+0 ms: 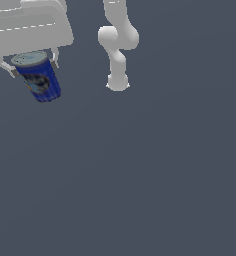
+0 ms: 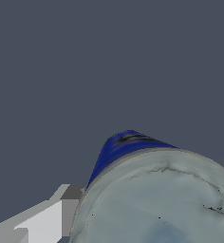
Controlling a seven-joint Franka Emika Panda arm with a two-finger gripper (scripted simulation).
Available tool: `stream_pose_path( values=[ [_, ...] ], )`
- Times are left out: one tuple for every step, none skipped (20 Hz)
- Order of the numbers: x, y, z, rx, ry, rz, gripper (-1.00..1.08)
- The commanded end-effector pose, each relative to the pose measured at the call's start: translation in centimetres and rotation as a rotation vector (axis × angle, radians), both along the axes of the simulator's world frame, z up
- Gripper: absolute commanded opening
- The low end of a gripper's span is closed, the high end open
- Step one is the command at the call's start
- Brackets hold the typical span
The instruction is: Pick up the object and move it to a goal position.
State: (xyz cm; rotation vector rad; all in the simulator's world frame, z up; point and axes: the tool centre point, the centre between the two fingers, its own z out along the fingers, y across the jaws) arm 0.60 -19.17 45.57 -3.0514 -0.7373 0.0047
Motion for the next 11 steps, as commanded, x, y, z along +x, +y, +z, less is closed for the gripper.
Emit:
stream_pose_path(
  values=[
    [0.0,-0.4,1.1,-0.001,-0.003,0.001,-1.0],
    [0.0,-0.6,1.4,-0.002,-0.003,0.0,-1.0],
    [0.0,-0.7,1.6,-0.002,-0.003,0.0,-1.0],
    [0.0,-0.8,1.8,-0.002,-0.003,0.0,-1.0],
    [0.0,-0.9,2.0,-0.002,-0.003,0.0,-1.0],
    [0.0,-0.9,2.1,-0.002,-0.003,0.0,-1.0],
    [0.1,-1.0,2.2,-0.002,-0.003,0.0,-1.0],
    [0.1,-1.0,2.3,-0.002,-0.003,0.0,-1.0],
    [0.1,-1.1,2.4,-0.002,-0.003,0.0,-1.0],
    [0.1,-1.1,2.4,-0.002,-0.003,0.0,-1.0],
    [0.1,-1.1,2.4,-0.002,-0.003,0.0,-1.0]
  ],
)
